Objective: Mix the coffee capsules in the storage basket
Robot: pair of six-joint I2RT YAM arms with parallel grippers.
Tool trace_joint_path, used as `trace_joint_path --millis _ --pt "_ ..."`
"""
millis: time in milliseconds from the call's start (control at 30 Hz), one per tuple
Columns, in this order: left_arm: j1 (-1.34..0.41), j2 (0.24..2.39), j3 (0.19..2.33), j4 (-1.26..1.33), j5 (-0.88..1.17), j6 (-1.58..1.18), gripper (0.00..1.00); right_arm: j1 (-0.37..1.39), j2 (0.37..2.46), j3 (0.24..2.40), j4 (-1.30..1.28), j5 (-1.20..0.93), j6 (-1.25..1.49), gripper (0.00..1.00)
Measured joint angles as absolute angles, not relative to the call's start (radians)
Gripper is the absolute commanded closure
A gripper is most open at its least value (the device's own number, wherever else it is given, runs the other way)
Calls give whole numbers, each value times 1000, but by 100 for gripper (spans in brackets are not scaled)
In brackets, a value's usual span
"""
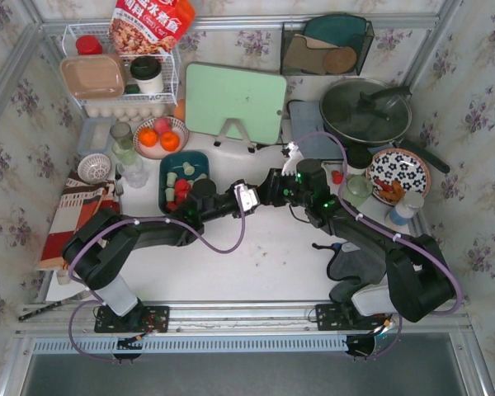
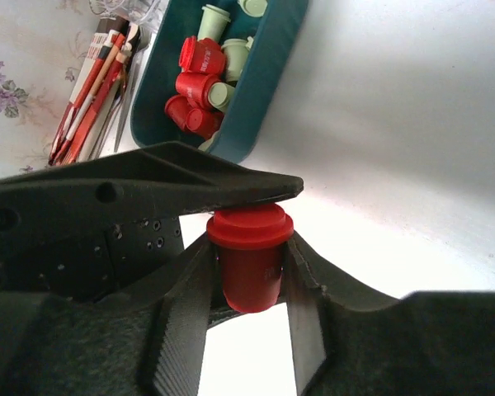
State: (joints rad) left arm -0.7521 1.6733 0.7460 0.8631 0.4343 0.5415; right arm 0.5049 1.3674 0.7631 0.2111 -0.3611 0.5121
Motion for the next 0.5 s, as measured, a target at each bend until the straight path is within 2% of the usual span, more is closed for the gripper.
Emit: trace_joint_path --millis 67,233,367,500 --pt "-754 1673 739 871 417 545 66 505 1369 770 203 -361 514 47" --pt "-752 1660 707 886 352 548 73 505 1374 810 168 -334 488 38" --pt "-739 1644 685 892 319 547 84 498 1375 862 100 -299 459 37" --pt "-672 1623 667 879 245 502 86 477 1375 926 19 -197 405 39"
